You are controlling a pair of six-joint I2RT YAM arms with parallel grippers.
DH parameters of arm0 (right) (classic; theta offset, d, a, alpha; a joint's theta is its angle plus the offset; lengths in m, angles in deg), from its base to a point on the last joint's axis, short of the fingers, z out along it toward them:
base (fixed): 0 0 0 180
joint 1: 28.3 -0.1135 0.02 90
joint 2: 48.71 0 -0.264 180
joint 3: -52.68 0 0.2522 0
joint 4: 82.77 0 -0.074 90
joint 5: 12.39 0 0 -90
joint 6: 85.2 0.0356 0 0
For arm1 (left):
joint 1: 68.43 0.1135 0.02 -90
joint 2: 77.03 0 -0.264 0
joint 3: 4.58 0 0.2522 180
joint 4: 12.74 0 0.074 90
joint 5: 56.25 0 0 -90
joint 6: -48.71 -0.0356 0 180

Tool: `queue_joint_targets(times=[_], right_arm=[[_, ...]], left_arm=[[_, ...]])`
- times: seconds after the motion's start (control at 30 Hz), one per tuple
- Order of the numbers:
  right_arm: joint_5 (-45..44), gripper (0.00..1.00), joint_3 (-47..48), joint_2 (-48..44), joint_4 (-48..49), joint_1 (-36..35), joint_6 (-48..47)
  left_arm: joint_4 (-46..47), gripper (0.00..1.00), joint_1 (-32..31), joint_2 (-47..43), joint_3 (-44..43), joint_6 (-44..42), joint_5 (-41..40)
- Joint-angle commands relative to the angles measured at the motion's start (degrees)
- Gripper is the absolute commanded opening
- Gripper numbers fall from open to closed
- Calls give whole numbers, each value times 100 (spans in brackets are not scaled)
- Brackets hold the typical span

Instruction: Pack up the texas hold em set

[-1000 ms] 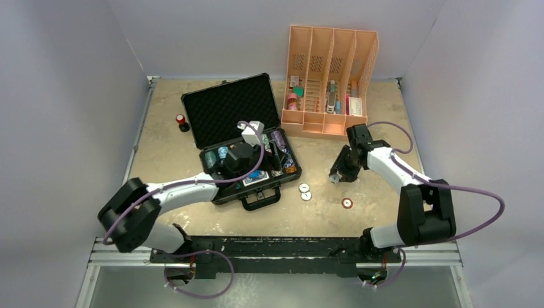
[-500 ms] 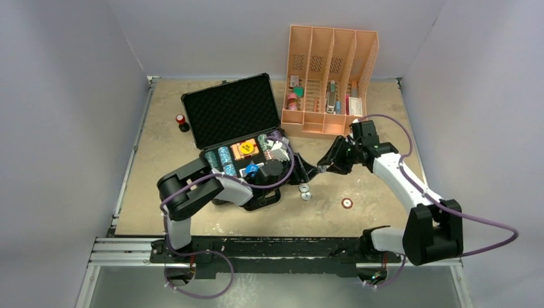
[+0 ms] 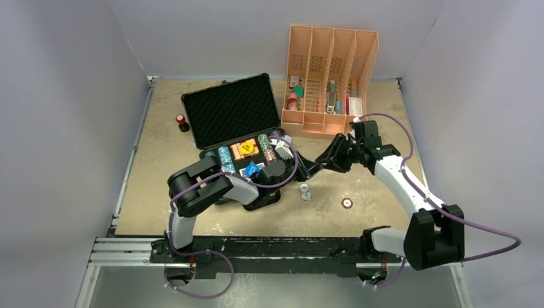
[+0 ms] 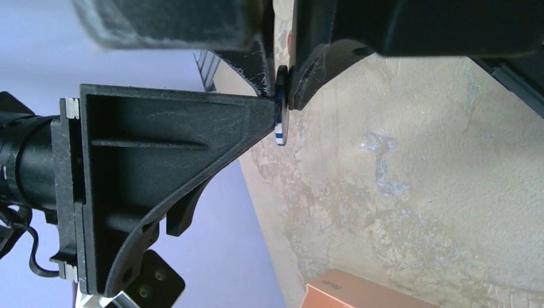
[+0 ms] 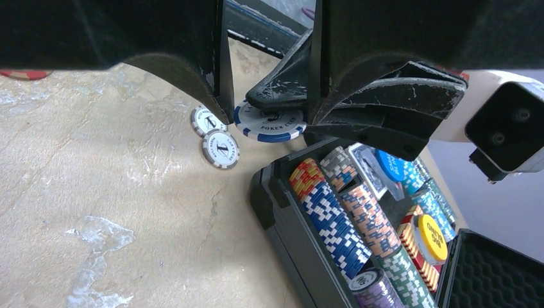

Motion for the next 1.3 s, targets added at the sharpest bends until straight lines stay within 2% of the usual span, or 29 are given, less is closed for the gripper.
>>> queue_joint_targets(times=[0.0, 0.03, 0.1, 0.23, 0.3, 0.4, 0.43, 0.5, 0.57, 0.73, 0.93, 1.17, 1.27], right_arm=[[228, 45, -80, -35, 84, -31, -17], [208, 46, -92, -3, 165, -31, -26], [124, 49, -101, 99, 395, -31, -69], [-166, 63, 112, 335, 870, -22, -143], [-324, 71, 259, 426, 1095, -3, -137], [-603, 75, 404, 541, 1379, 58, -162], [-831, 74, 436, 580, 1338, 83, -127], [-1244, 73, 307, 571, 1460, 107, -52], [-1274, 73, 53, 516, 1686, 131, -35], [-811, 72, -556, 485, 2234, 154, -41], [-332, 70, -1128, 429, 2683, 153, -29], [-163, 69, -1392, 362, 2773, 154, -24], [-161, 68, -1420, 368, 2797, 154, -21]], left_arm=[[373, 5, 30, -160, -58, -58, -193], [291, 0, 29, -216, -47, -126, -209], [-46, 0, 29, -394, -13, -295, -215], [-982, 0, 57, -958, 32, -1035, -283], [-1749, 0, 91, -1312, -48, -1749, -266], [-3583, 0, 195, -1749, -550, -3109, -84], [-4450, 0, 253, -1798, -891, -3666, 130], [-6140, 0, 351, -1865, -1486, -4554, -96], [-6900, 0, 435, -1981, -1689, -5026, -315], [-7379, 0, 504, -2090, -1911, -5853, -5], [-8279, 0, 588, -1316, -2724, -6528, 377], [-8540, 0, 776, -653, -3164, -6625, 397], [-8689, 0, 804, -462, -3333, -6585, -1]])
